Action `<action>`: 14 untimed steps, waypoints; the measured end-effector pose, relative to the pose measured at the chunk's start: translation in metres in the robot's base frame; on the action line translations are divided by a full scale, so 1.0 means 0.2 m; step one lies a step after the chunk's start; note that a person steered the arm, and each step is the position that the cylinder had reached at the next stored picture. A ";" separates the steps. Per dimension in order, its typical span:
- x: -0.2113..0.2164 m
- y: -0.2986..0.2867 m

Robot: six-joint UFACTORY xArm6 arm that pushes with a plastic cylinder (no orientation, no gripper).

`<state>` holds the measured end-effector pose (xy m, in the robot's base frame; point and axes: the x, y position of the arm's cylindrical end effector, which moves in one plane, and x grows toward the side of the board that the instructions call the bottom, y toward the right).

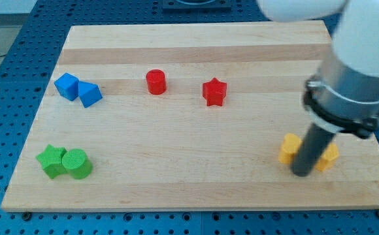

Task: Separate the red circle from red star

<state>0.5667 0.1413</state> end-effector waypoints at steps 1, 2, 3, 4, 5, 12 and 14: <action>-0.08 -0.14; -0.16 -0.13; -0.08 -0.12; -0.08 0.00; -0.17 0.17; -0.65 -0.41; -0.79 -0.47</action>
<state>0.4077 0.0472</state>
